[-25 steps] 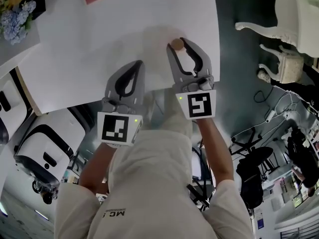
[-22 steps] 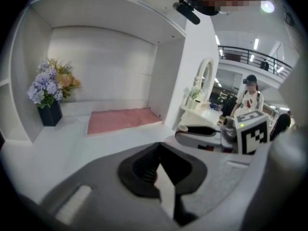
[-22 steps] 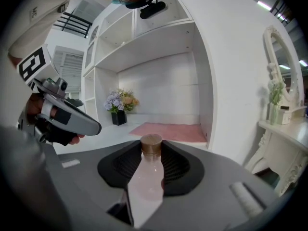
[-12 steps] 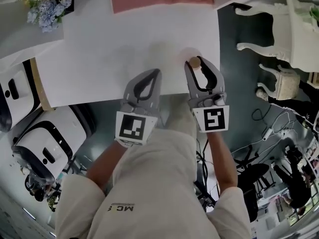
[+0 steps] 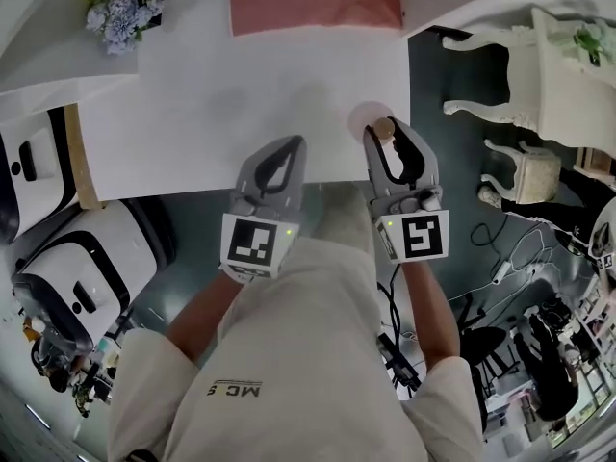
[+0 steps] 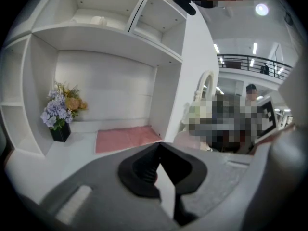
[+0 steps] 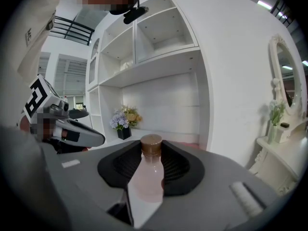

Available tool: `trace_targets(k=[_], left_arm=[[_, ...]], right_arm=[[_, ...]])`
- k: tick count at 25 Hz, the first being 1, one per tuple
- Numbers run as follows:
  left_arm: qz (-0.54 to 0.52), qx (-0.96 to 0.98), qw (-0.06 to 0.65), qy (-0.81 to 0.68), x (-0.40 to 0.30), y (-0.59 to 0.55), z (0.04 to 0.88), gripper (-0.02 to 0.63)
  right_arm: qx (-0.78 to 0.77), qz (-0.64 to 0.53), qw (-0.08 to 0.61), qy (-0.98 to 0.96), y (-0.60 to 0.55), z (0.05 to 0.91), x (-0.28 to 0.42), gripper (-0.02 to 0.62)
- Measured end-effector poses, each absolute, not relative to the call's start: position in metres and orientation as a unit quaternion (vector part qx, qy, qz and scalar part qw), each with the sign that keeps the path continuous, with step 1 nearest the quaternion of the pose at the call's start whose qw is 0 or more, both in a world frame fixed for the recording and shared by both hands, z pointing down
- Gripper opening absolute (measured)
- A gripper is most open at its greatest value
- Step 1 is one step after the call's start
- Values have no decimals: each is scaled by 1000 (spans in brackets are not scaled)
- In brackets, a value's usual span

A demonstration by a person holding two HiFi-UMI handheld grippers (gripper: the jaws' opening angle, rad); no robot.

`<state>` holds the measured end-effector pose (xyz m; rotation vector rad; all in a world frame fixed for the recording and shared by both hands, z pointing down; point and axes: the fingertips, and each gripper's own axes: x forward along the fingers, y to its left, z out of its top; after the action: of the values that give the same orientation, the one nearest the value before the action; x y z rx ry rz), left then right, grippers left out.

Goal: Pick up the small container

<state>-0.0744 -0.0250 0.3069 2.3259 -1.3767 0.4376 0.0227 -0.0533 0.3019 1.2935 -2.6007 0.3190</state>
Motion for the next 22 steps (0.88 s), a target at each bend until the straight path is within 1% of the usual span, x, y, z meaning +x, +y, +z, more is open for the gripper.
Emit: trace_targets(k=[12, 22], left_arm=[[127, 832, 167, -513, -90, -20, 246, 0], [106, 828, 153, -528, -96, -11, 215, 0]], right_arm=[[437, 97, 101, -889, -36, 242, 26, 126], [441, 88, 95, -888, -21, 203, 37, 126]])
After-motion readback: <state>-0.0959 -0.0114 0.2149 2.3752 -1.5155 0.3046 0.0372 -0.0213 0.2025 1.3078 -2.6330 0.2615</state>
